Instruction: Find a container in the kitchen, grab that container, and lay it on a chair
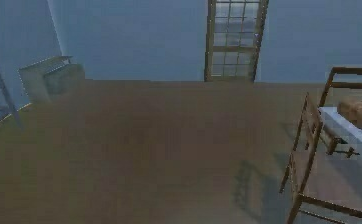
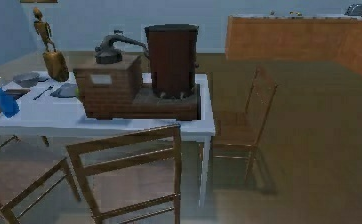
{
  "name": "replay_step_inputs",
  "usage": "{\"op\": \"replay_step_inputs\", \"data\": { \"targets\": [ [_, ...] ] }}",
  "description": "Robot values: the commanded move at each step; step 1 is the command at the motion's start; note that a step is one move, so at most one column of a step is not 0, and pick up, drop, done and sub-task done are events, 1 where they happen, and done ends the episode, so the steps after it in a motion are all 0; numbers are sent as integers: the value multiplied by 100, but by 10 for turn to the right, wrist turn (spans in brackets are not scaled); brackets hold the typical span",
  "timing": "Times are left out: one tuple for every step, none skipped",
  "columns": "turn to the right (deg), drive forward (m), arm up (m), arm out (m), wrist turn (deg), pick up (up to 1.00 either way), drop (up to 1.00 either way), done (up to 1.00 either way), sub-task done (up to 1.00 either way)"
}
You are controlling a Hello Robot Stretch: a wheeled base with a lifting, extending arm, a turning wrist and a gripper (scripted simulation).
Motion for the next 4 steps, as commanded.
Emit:
{"op": "replay_step_inputs", "data": {
  "targets": [
    [0, 60, 0, 0, 0, 0, 0, 0, 0],
    [-180, 0, 0, 0, 0, 0, 0, 0, 0],
    [450, 0, 0, 0, 0, 0, 0, 0, 0],
    [450, 0, 0, 0, 0, 0, 0, 0, 0]
  ]
}}
